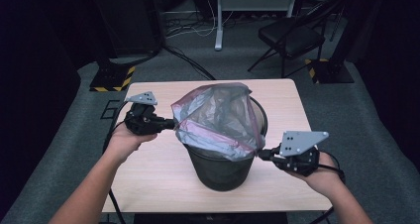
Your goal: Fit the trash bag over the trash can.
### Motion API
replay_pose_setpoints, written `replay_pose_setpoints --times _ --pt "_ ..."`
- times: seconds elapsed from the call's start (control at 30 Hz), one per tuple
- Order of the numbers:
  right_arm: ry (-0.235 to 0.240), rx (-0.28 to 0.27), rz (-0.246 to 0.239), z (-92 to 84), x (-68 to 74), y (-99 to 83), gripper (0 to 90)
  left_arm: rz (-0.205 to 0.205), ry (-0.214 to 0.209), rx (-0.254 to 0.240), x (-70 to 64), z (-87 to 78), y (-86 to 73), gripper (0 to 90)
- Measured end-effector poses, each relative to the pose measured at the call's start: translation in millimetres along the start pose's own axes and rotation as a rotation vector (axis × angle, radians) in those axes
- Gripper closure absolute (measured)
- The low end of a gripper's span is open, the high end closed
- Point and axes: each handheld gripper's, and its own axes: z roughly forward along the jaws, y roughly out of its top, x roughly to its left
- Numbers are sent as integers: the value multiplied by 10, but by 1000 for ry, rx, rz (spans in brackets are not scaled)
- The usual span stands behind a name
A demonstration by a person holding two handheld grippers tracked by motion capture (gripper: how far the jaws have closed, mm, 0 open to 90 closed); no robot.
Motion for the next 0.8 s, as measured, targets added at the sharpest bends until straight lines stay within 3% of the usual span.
replay_pose_setpoints --times 0.1,0.23,0.43,0.57,0.73,0.8 --pt "-66 -14 82 0 -252 -100 894 -16 7 -14 37 65 33 892" --pt "-74 -39 138 -20 -402 -169 892 -25 26 -11 39 107 82 882" --pt "-64 -57 123 -72 -353 -164 887 -27 64 -68 3 -234 137 690" --pt "-52 -60 103 -84 -318 -141 885 2 98 -111 -130 -549 244 537" --pt "-49 -61 106 -98 -308 -132 865 47 88 -123 -286 -616 360 449" --pt "-48 -76 133 -145 -307 -117 750 89 57 -124 -394 -591 432 429"
